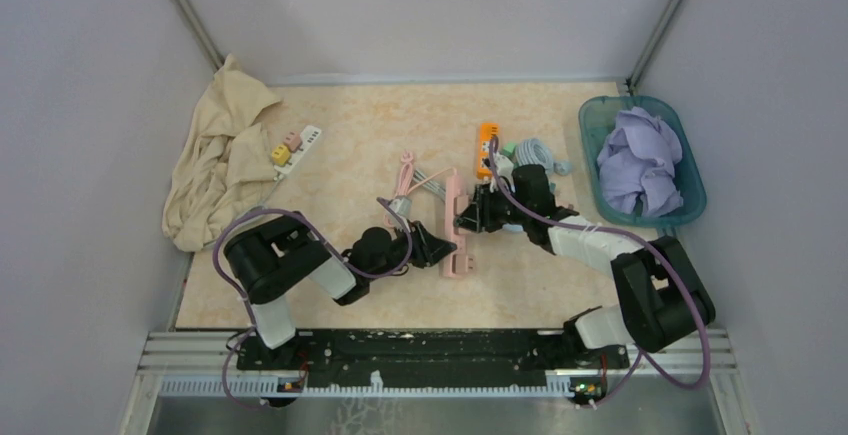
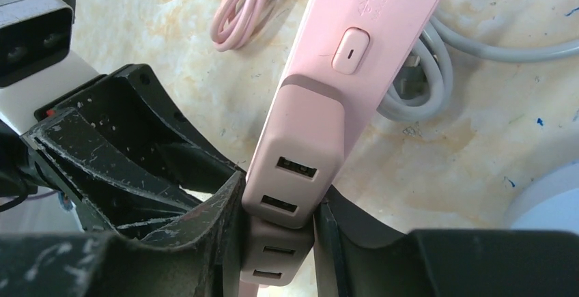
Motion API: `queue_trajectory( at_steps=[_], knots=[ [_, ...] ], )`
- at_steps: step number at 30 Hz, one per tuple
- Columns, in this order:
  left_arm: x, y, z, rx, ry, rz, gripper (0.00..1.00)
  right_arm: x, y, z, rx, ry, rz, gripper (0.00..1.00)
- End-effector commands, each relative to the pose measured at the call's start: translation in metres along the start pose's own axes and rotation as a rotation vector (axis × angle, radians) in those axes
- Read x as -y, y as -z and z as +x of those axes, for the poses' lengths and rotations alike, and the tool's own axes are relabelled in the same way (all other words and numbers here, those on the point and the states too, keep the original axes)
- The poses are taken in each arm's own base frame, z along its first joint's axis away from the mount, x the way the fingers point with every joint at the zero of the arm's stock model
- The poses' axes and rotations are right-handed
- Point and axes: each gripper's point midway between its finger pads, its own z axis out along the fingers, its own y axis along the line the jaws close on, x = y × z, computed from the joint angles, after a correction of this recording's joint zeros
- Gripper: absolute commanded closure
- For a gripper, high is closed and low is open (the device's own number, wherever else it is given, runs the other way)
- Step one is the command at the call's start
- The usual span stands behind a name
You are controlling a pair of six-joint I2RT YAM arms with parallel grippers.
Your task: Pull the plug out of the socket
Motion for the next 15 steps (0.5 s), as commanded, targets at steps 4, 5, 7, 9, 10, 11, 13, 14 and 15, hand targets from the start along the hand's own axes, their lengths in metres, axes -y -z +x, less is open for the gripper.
queue_trajectory(
  at_steps=[4,5,7,9,10,11,13,14,15],
  knots=[
    [0.038,0.005,-0.019,0.049,-0.065,0.115,0.40,-0.015,0.002,-0.025,0.040,0.195,-0.040,0.80],
    [0.039,0.008,-0.021,0.057,-0.074,0.116,0.33,-0.017,0.003,-0.026,0.046,0.208,-0.048,0.81],
    [0.039,0.016,-0.025,0.072,-0.094,0.116,0.26,-0.021,0.006,-0.028,0.052,0.232,-0.063,0.82],
    [0.039,0.025,-0.031,0.103,-0.117,0.110,0.21,-0.026,0.008,-0.028,0.052,0.265,-0.088,0.84],
    [0.039,0.030,-0.035,0.124,-0.126,0.106,0.19,-0.027,0.009,-0.028,0.050,0.288,-0.098,0.86],
    [0.039,0.036,-0.039,0.145,-0.136,0.102,0.17,-0.030,0.010,-0.027,0.046,0.317,-0.114,0.87],
    [0.038,0.046,-0.049,0.193,-0.158,0.086,0.11,-0.036,0.014,-0.025,0.036,0.397,-0.156,0.90],
    [0.037,0.052,-0.054,0.218,-0.161,0.076,0.05,-0.037,0.015,-0.024,0.033,0.426,-0.166,0.91],
    [0.038,0.057,-0.060,0.244,-0.167,0.069,0.01,-0.039,0.017,-0.024,0.032,0.457,-0.179,0.92]
  ],
)
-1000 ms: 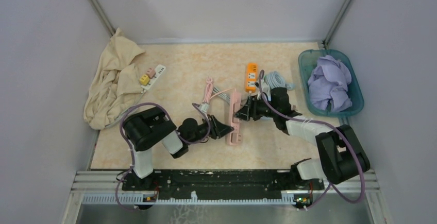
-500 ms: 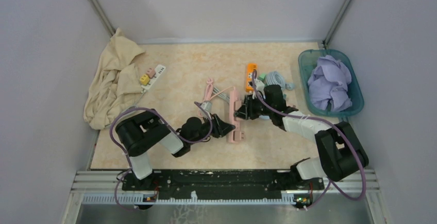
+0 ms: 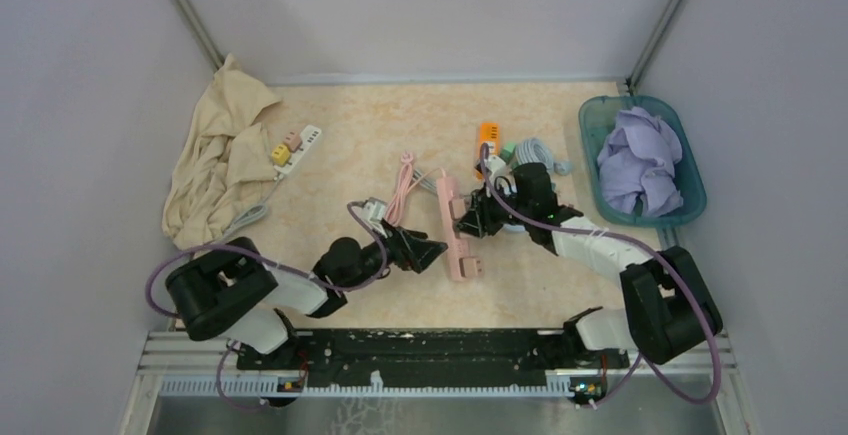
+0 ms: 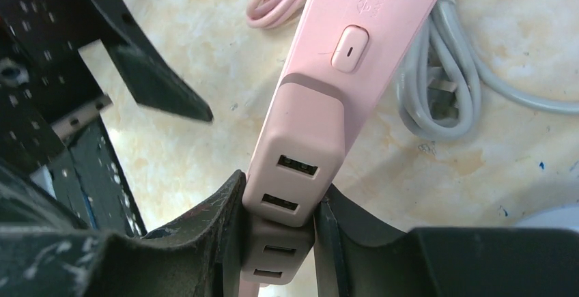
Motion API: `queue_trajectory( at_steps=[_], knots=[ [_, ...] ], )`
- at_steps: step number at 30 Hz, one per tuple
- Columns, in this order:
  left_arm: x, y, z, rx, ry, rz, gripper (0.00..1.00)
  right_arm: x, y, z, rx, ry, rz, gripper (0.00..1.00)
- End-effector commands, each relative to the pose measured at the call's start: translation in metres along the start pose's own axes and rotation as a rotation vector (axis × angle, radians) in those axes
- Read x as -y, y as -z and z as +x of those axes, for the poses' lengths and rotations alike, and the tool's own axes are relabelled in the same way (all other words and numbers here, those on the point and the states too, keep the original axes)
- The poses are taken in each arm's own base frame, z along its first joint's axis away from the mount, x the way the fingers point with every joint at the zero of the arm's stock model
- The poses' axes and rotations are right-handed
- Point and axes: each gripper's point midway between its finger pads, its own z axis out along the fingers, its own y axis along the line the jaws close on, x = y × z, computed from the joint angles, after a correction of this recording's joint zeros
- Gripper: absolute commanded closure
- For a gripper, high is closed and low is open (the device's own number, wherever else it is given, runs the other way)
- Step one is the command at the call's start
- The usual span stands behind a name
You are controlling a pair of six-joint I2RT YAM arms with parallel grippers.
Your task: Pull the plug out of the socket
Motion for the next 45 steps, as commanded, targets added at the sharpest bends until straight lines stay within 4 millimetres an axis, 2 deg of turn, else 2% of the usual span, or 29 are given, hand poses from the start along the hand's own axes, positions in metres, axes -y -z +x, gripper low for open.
queue_trajectory(
  at_steps=[1,5,8,11,14,23,26,31,37,40,43,45],
  knots=[
    [0.003,0.017,-0.035,0.149,-0.063,-0.020,0.00,-0.022,0.010,-0.027,0.052,0.288,-0.104,0.92],
    [-0.007,0.026,-0.048,0.183,0.000,-0.118,0.00,-0.033,0.017,-0.022,0.027,0.395,-0.163,0.93],
    [0.003,0.030,-0.062,0.206,0.011,-0.096,0.00,-0.035,0.023,-0.023,0.019,0.482,-0.170,0.94],
    [0.003,0.036,-0.072,0.252,0.085,-0.117,0.01,-0.031,0.029,-0.023,0.007,0.586,-0.149,0.94],
    [-0.001,0.036,-0.072,0.260,0.155,-0.142,0.02,-0.030,0.034,-0.022,0.010,0.647,-0.134,0.94],
    [0.013,0.011,-0.063,0.190,0.249,-0.098,0.04,-0.048,0.038,-0.011,0.021,0.720,-0.216,0.94],
    [0.009,0.002,-0.056,0.170,0.273,-0.111,0.05,-0.049,0.035,-0.008,0.011,0.728,-0.224,0.94],
    [0.007,-0.009,-0.057,0.204,0.272,-0.081,0.09,-0.054,0.033,-0.003,-0.004,0.738,-0.243,0.95],
    [-0.004,-0.020,-0.055,0.224,0.268,-0.116,0.10,-0.058,0.034,-0.001,-0.003,0.740,-0.267,0.94],
    [0.000,-0.024,-0.060,0.257,0.265,-0.082,0.19,-0.060,0.033,0.001,-0.006,0.743,-0.280,0.95],
    [0.001,-0.033,-0.057,0.239,0.265,-0.076,0.28,-0.060,0.032,0.003,-0.011,0.743,-0.285,0.94],
    [0.001,-0.037,-0.055,0.230,0.271,-0.074,0.38,-0.061,0.032,0.004,-0.014,0.742,-0.288,0.94]
  ],
)
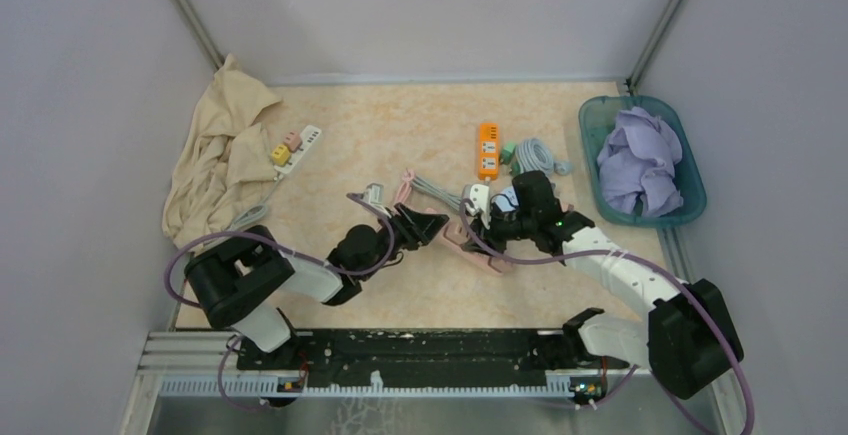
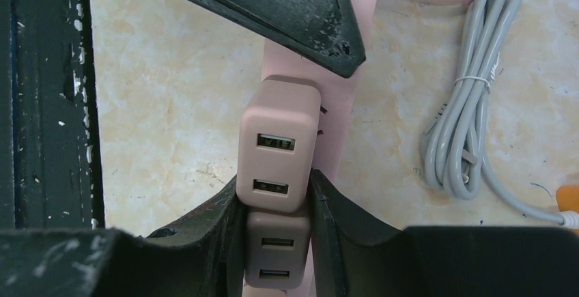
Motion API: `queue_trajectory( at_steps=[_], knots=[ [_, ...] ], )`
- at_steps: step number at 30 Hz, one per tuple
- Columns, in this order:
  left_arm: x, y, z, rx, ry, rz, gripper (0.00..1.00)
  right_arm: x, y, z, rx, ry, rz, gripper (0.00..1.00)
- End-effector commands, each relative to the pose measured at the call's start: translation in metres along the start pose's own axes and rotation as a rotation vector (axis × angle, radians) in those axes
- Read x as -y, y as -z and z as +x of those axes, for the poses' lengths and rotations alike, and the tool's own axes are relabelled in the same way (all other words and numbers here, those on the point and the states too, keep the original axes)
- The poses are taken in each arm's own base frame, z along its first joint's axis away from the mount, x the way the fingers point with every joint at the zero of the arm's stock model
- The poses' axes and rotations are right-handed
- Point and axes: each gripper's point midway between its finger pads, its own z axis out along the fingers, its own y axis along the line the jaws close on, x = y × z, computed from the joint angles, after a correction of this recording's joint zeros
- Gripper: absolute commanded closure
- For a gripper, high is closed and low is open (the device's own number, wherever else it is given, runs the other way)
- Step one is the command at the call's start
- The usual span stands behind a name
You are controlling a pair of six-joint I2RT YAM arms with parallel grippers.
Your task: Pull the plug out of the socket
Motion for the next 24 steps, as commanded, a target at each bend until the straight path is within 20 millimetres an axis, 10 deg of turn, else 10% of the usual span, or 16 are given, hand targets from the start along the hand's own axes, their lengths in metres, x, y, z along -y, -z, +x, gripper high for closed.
queue_trajectory(
  at_steps=[1,5,10,15,24],
  knots=[
    [0.020,-0.013,-0.010,0.041,0.030,0.071,0.43,-0.008,0.000,-0.029,0.097,0.096,-0.053,0.94],
    [0.018,-0.014,-0.008,0.037,0.032,0.067,0.75,-0.007,0.000,-0.029,0.094,0.095,-0.048,0.92],
    [0.010,-0.013,-0.008,0.043,0.055,0.025,0.99,-0.006,0.001,-0.032,0.090,0.067,-0.045,0.52],
    [0.005,-0.014,-0.005,0.042,0.060,-0.024,1.00,-0.013,0.006,-0.043,0.108,0.051,-0.075,0.34],
    [-0.008,-0.013,0.011,-0.015,0.077,-0.143,1.00,-0.006,0.007,-0.054,0.150,0.007,-0.036,0.32]
  ],
)
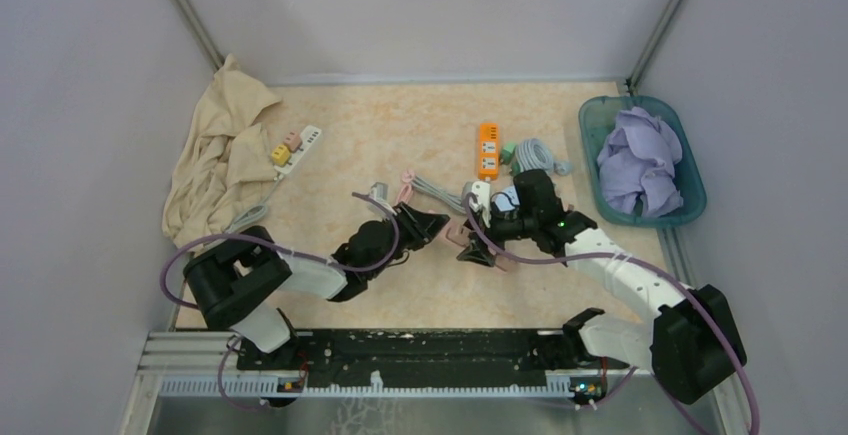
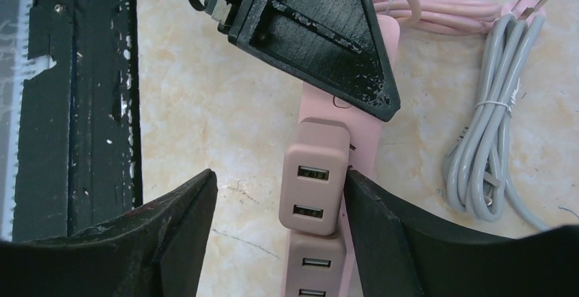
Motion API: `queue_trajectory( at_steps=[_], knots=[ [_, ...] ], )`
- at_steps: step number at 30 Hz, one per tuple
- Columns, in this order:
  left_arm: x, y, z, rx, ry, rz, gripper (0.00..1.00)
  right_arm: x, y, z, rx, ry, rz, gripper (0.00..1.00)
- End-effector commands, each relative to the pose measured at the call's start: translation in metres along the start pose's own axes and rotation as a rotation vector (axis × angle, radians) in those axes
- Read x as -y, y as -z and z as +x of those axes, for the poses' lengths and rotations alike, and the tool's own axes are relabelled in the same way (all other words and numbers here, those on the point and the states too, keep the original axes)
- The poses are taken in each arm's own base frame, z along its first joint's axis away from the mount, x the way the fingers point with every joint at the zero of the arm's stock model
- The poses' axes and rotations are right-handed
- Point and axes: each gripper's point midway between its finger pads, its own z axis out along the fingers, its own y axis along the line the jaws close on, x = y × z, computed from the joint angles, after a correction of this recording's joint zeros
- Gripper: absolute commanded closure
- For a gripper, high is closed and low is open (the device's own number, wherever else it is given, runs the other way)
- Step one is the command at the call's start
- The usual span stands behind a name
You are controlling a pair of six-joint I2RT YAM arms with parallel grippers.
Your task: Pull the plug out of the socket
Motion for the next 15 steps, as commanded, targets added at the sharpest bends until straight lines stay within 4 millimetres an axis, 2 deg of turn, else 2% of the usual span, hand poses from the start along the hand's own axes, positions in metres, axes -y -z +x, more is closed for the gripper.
queue_trajectory(
  at_steps=[1,5,11,15],
  knots=[
    [-0.002,0.000,0.004,-0.010,0.012,-0.054,1.00,0.009,0.003,-0.037,0.093,0.038,0.033,0.33],
    [0.000,0.000,0.007,-0.017,0.013,-0.054,1.00,0.012,-0.001,-0.033,0.090,0.012,0.040,0.41],
    [0.004,-0.001,0.010,-0.022,0.004,-0.048,1.00,0.020,-0.001,-0.033,0.081,0.005,0.079,0.59],
    [0.003,0.000,0.009,-0.015,-0.002,-0.056,1.00,0.020,-0.001,-0.031,0.074,0.014,0.079,0.79]
  ],
)
